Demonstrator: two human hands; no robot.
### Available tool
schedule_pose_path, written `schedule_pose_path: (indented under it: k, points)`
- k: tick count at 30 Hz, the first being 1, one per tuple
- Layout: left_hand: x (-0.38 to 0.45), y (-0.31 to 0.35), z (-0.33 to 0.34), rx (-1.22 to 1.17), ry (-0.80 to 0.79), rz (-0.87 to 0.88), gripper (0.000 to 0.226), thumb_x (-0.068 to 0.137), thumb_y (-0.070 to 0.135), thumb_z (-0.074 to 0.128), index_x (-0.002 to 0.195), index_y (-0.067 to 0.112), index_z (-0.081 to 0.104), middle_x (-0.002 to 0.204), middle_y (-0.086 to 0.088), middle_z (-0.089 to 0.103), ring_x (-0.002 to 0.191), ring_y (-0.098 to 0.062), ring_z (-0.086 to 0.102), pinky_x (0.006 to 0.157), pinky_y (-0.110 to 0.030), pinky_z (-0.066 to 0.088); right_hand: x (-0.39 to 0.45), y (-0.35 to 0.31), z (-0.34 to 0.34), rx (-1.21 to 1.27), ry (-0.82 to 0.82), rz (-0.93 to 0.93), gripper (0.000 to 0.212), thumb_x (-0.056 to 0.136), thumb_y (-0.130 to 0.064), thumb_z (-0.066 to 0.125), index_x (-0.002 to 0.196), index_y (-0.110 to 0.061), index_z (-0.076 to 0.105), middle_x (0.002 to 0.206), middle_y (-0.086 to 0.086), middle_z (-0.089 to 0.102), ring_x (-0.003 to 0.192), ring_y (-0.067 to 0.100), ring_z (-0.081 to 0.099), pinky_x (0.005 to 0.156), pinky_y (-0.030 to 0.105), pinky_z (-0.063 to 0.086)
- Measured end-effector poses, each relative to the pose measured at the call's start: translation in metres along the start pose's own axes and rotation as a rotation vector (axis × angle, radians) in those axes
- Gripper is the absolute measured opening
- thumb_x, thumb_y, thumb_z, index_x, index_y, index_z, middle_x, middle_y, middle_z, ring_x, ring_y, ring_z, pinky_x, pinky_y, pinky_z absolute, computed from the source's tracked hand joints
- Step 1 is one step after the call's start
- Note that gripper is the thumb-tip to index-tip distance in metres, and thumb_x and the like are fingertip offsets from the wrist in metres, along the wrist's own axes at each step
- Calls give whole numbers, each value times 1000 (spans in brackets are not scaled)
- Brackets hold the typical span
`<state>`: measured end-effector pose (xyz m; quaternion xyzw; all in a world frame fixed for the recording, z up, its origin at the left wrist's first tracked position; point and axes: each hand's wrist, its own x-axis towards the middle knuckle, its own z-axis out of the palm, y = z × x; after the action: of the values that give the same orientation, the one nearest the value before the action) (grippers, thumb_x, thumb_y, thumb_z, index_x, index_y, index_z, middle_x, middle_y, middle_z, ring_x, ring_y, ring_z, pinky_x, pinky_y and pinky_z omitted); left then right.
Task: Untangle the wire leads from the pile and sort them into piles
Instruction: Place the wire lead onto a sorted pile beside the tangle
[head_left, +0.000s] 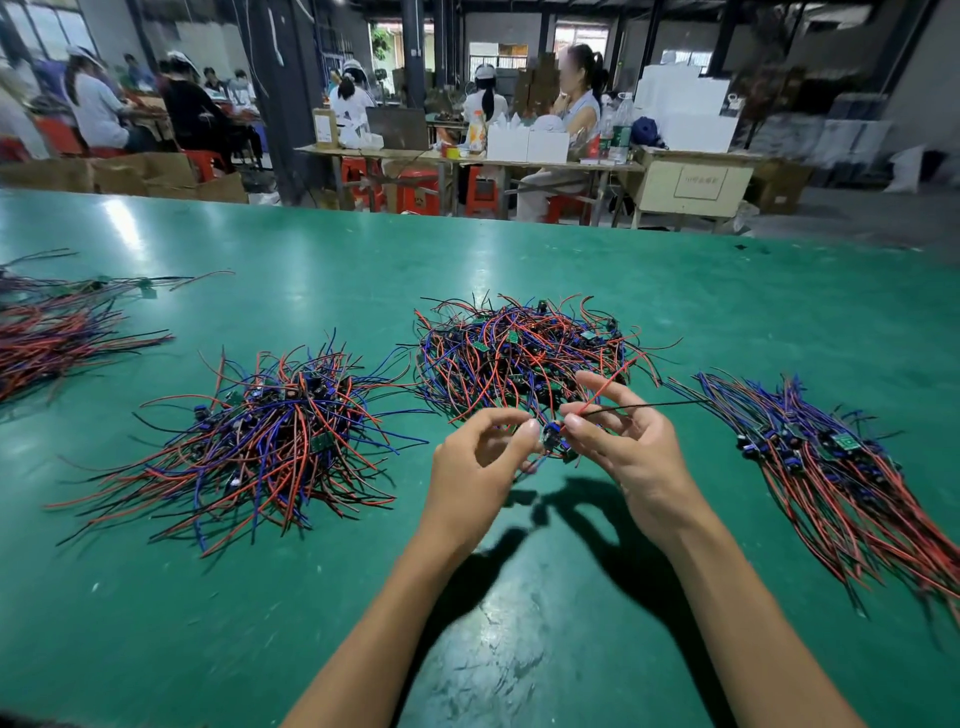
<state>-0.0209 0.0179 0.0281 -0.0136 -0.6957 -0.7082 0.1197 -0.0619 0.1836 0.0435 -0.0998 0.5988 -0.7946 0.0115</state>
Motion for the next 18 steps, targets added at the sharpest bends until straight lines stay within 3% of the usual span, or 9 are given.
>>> schedule_pose_path:
  k: [3,8,13,15,18]
  points:
    - [1,8,-7,-104,-244,-125,25,95,17,68,119,12,67,94,-13,78,75,-24,73,75,-30,56,-1,-1,-1,-13,-47,-2,55,87,7,68,136,-14,54,100,8,77,85,17,71,85,29,59]
    - [-1,14,-3,-141,-153,-154,40,88,16,75,125,12,61,93,-10,79,75,-25,75,78,-34,58,-5,-2,4,-48,-123,-30,70,78,-4,73,142,-13,48,103,14,76,87,20,72,84,30,58]
    - [0,15,-5,-214,-188,-182,45,87,3,73,131,6,59,96,-20,76,81,-35,74,83,-42,60,-4,-1,5,-77,-85,-20,61,88,5,68,142,-14,46,102,13,78,92,22,73,85,31,58]
    - [-1,15,-7,-244,-226,-217,38,90,0,68,127,4,61,98,-20,76,77,-32,74,74,-34,62,-2,-4,4,-57,26,38,58,91,-6,69,142,-17,43,100,13,78,82,23,74,77,30,60]
    - [-1,13,-7,-226,-234,-283,25,93,-4,58,115,1,68,93,-15,77,70,-24,72,65,-29,60,-1,-10,-2,-127,244,99,66,85,-43,71,141,-27,40,83,13,78,52,24,69,49,26,53]
